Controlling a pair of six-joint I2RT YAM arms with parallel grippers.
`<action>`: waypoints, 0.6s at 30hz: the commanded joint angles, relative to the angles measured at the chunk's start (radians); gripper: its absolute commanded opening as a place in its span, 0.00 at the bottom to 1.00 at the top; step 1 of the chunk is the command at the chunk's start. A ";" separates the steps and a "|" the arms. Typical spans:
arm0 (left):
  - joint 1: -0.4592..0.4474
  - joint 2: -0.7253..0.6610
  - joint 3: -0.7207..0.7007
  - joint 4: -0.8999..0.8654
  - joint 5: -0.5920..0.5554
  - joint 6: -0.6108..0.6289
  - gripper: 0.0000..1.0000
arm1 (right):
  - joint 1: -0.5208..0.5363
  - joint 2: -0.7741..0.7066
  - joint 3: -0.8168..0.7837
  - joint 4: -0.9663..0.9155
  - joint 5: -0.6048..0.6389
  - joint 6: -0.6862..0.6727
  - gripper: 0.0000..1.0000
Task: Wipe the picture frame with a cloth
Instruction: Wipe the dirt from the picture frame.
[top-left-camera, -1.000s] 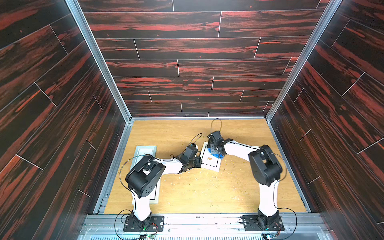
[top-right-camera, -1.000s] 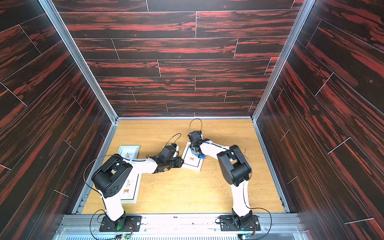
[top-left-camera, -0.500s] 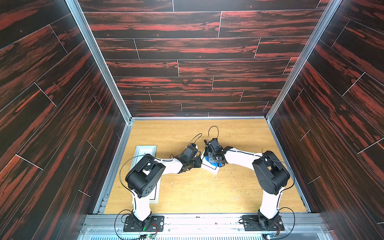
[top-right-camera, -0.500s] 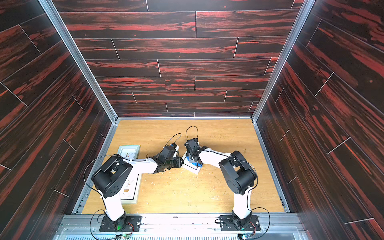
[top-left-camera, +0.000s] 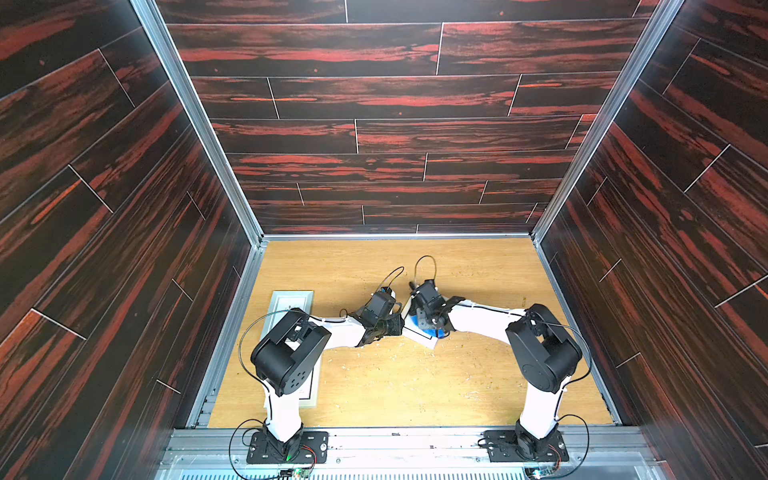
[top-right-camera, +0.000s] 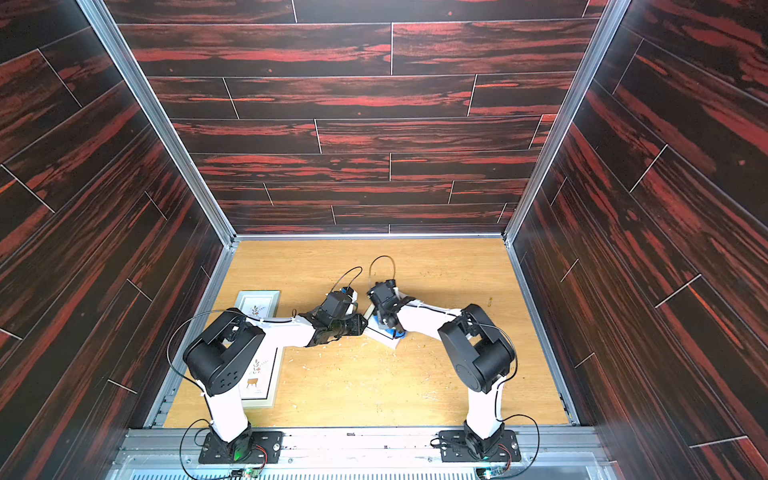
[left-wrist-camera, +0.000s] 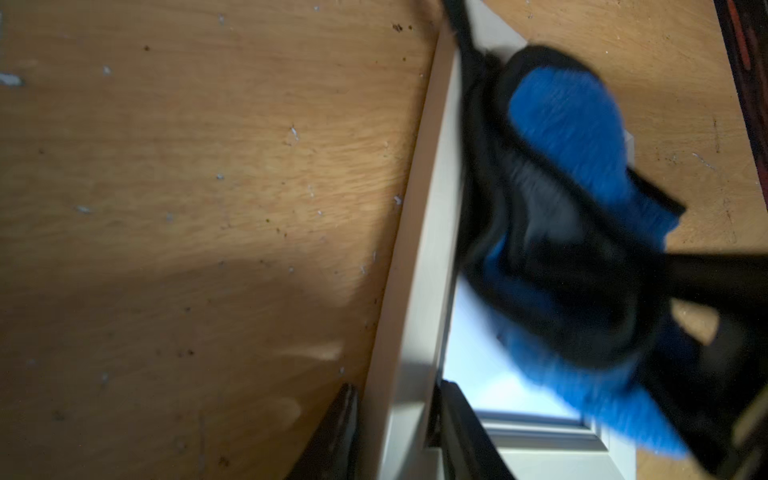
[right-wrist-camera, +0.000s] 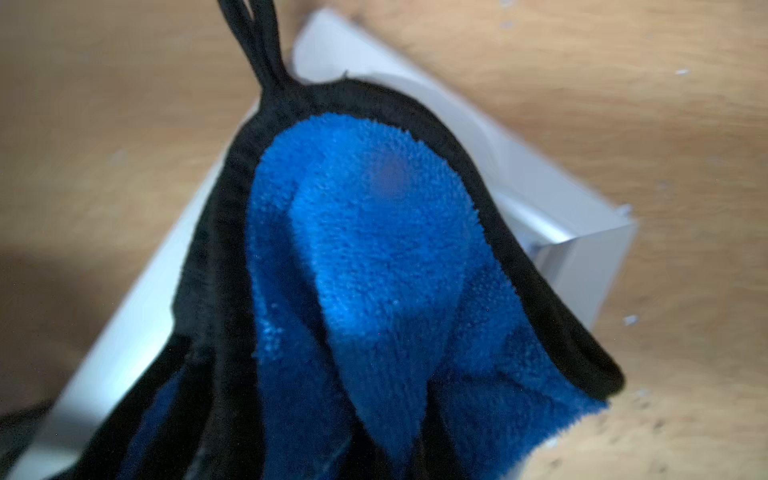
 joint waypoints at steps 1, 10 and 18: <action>0.009 0.029 -0.051 -0.176 -0.028 -0.002 0.36 | -0.070 0.002 -0.031 -0.045 0.001 -0.021 0.00; 0.009 0.029 -0.052 -0.179 -0.033 -0.001 0.36 | 0.091 -0.012 -0.037 -0.076 -0.050 0.023 0.00; 0.009 0.031 -0.050 -0.176 -0.024 -0.005 0.36 | -0.073 0.000 -0.018 -0.062 0.019 -0.037 0.00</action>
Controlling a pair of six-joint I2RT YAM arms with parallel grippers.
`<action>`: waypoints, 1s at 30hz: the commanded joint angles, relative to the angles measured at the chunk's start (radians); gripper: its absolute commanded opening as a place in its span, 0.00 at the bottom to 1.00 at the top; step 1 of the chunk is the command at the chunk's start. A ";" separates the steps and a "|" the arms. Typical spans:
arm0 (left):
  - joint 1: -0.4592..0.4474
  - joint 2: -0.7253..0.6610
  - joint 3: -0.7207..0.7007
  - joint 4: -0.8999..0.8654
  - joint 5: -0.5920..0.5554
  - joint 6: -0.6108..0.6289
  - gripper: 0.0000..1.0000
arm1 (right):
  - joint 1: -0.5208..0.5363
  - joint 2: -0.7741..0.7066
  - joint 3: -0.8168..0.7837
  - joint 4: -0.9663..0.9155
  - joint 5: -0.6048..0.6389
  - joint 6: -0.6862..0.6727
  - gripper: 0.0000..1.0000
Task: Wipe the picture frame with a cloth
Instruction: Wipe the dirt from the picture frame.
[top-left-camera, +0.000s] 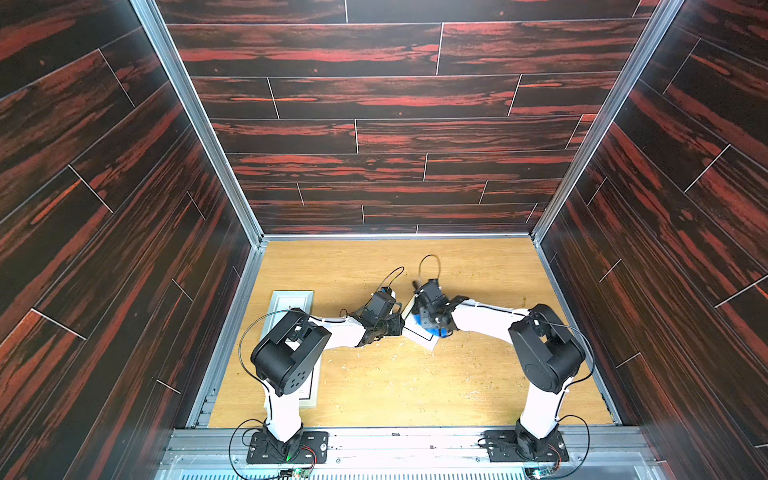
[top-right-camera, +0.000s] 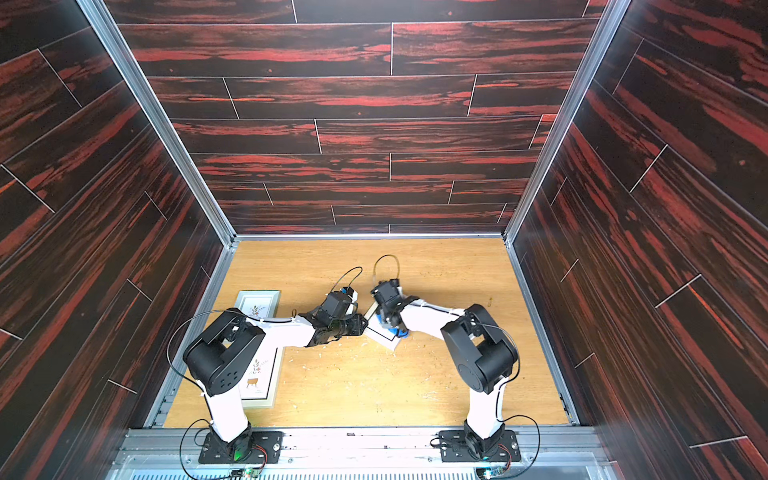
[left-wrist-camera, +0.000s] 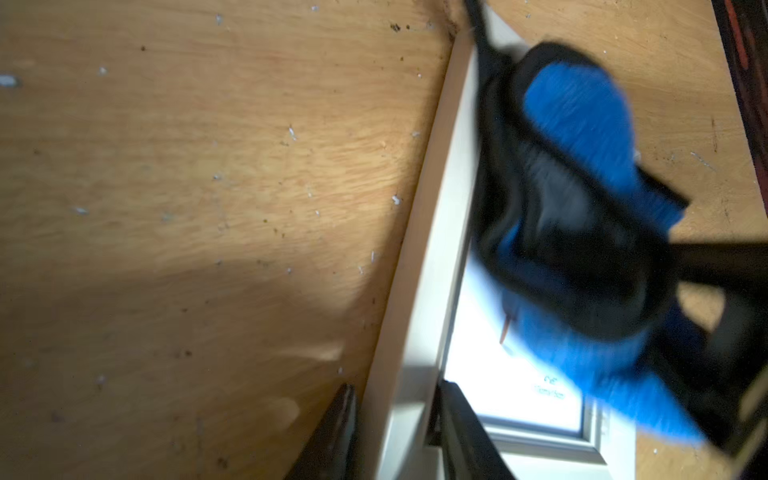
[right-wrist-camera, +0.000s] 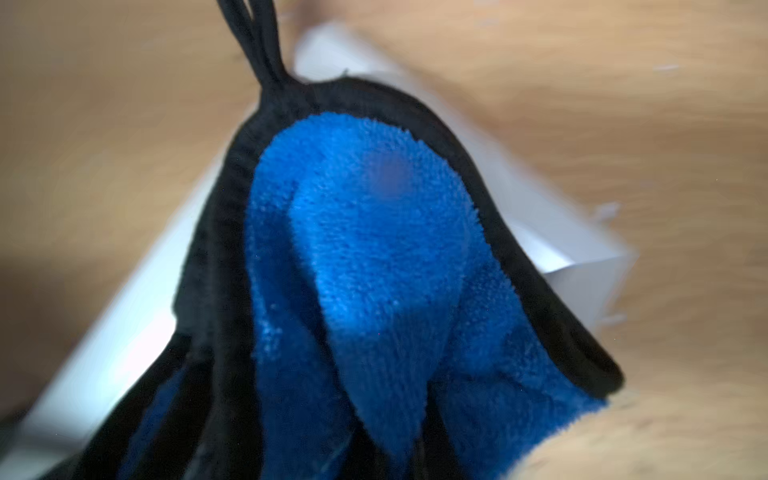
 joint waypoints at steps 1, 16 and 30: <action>0.009 0.030 -0.049 -0.179 -0.027 -0.006 0.36 | -0.037 0.014 0.004 -0.067 0.011 -0.029 0.00; 0.010 0.032 -0.048 -0.187 -0.026 -0.001 0.36 | -0.042 0.073 0.078 -0.087 0.060 -0.046 0.00; 0.010 0.041 -0.044 -0.187 -0.026 -0.003 0.36 | -0.007 0.064 0.053 -0.110 0.088 -0.030 0.00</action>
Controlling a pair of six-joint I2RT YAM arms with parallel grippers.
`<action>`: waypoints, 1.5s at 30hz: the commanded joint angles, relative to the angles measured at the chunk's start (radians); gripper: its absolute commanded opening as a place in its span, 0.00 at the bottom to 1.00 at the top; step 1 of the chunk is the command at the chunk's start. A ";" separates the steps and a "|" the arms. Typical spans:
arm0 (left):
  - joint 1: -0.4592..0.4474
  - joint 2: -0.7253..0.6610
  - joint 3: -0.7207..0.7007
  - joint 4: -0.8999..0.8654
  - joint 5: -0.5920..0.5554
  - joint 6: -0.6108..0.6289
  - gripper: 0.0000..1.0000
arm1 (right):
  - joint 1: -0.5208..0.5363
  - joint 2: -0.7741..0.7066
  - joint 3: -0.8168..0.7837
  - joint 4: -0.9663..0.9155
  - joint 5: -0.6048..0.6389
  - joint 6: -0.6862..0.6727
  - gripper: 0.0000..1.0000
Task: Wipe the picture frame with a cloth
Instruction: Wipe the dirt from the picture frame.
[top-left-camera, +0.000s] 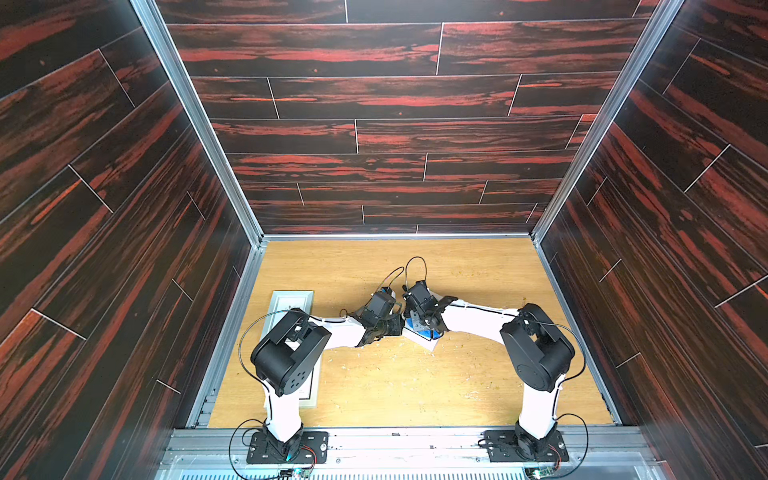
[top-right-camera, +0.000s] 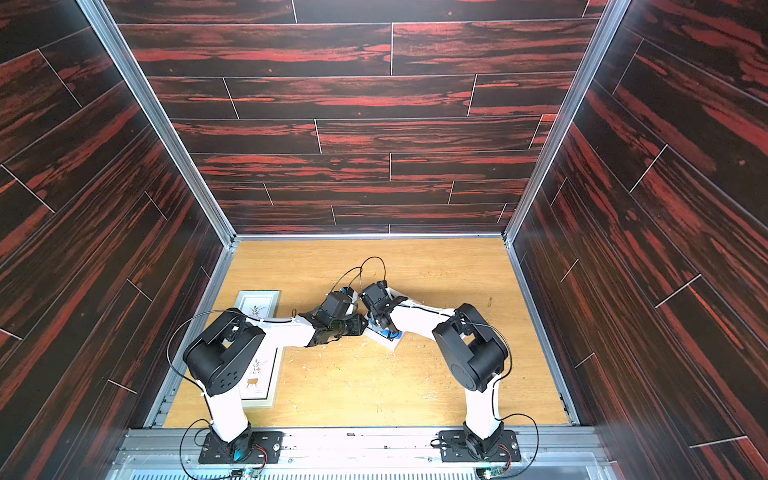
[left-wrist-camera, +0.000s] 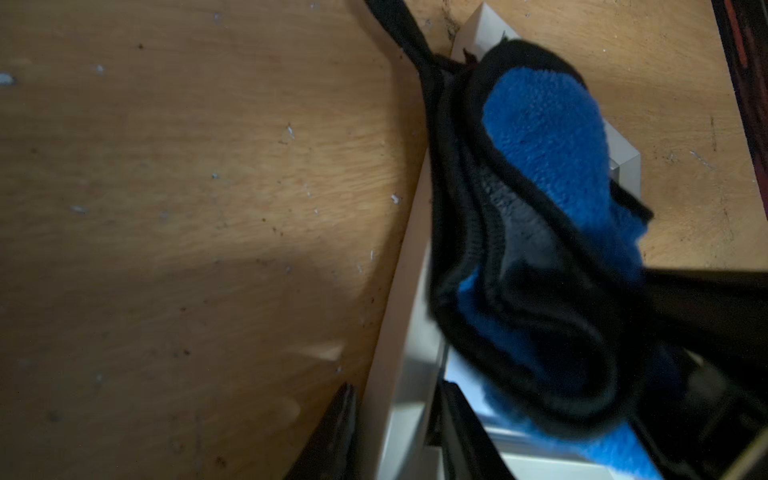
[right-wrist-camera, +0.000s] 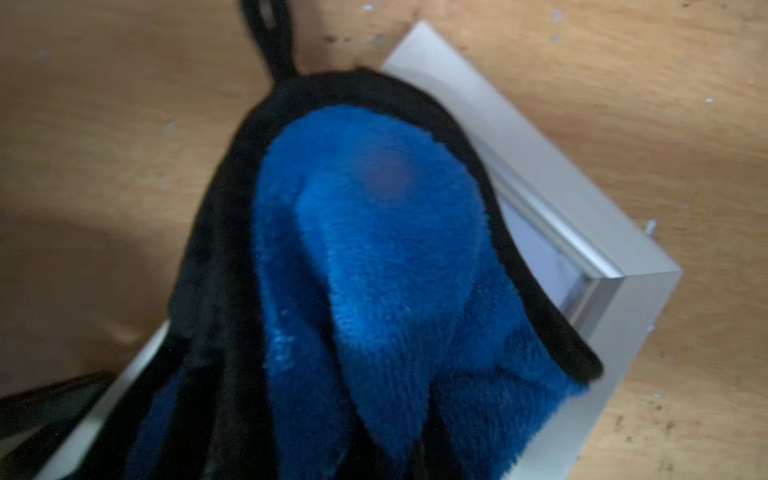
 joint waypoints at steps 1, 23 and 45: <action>0.010 0.041 -0.046 -0.185 -0.029 -0.003 0.36 | -0.117 0.015 -0.020 -0.048 0.050 -0.015 0.00; 0.016 0.039 -0.055 -0.179 -0.046 -0.013 0.36 | -0.006 -0.105 -0.132 -0.112 0.021 0.046 0.00; 0.020 0.035 -0.054 -0.186 -0.045 -0.013 0.36 | 0.104 -0.067 -0.083 -0.121 -0.006 0.101 0.00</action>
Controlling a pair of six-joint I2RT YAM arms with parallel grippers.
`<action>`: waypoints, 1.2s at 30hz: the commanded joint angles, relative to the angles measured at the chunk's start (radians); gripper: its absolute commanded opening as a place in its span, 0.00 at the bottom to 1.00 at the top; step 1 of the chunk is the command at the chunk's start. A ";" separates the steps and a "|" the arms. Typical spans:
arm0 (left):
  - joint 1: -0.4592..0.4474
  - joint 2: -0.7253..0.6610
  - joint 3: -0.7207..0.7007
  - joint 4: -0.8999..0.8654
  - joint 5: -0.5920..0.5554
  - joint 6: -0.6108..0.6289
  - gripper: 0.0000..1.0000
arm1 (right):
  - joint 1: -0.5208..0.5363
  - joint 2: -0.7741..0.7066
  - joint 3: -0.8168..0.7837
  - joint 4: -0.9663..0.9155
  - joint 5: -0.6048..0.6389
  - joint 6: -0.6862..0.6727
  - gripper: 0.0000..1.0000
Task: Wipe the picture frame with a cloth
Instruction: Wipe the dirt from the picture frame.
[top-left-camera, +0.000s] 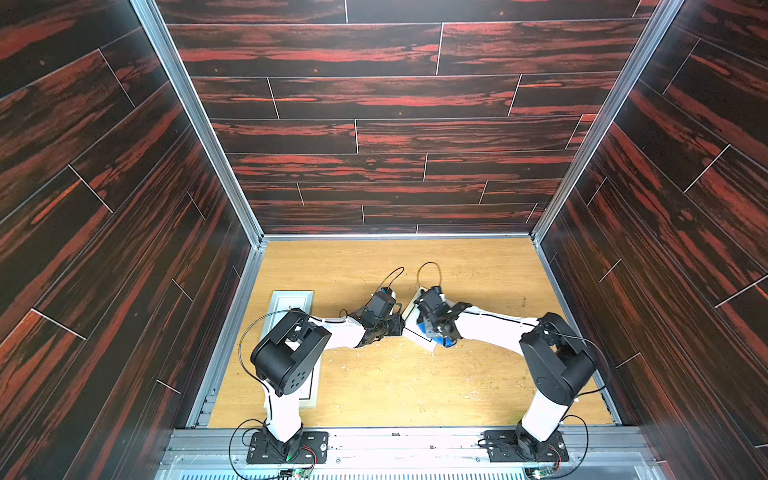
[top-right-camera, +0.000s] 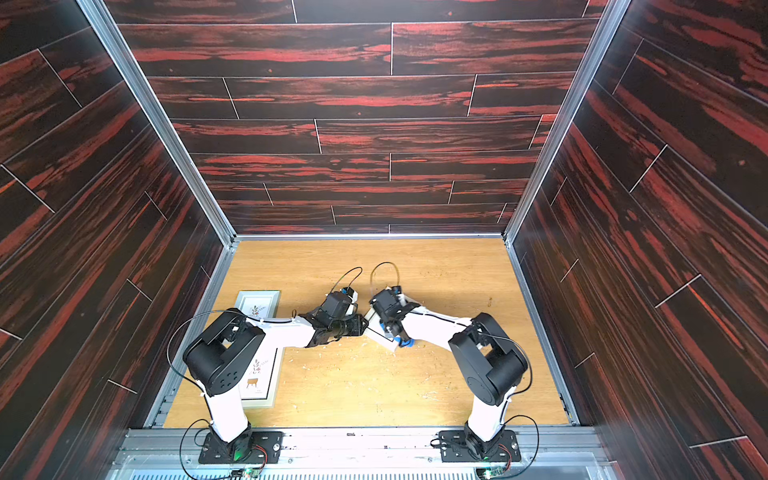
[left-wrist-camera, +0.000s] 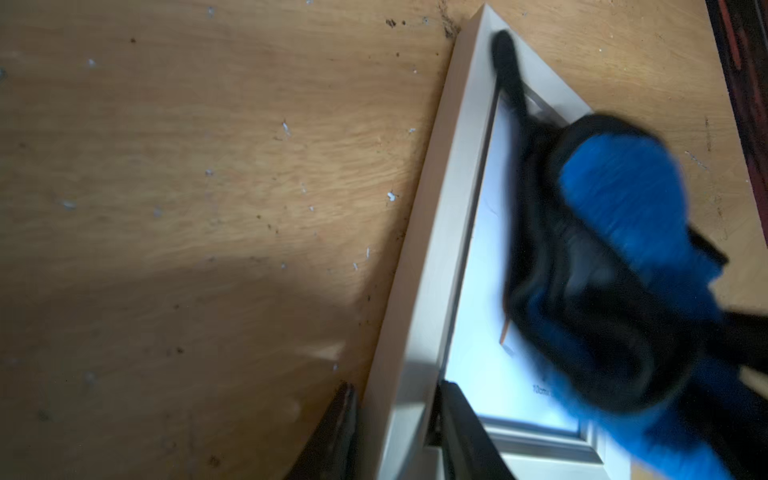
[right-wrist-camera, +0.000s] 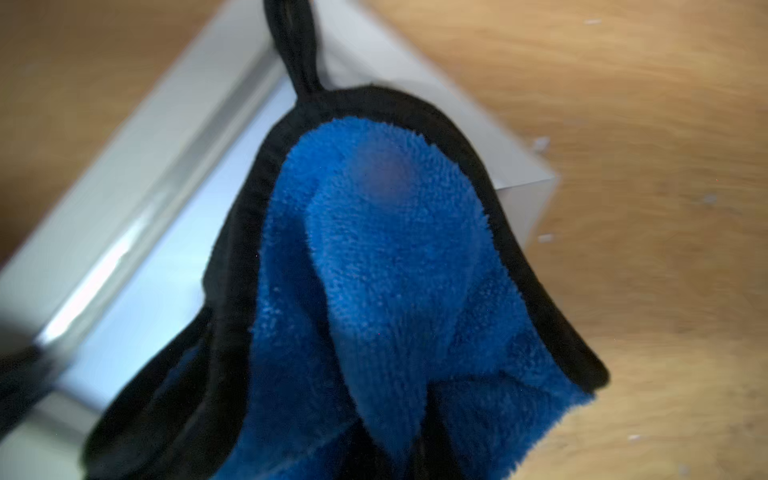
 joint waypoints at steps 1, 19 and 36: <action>0.021 0.036 -0.049 -0.196 -0.050 -0.008 0.36 | 0.043 0.051 0.037 -0.064 -0.036 0.031 0.00; 0.022 0.029 -0.049 -0.203 -0.056 -0.007 0.36 | -0.008 0.104 0.079 -0.036 -0.028 -0.005 0.00; 0.026 0.023 -0.058 -0.197 -0.052 -0.010 0.36 | -0.062 0.107 0.079 -0.013 -0.037 -0.025 0.00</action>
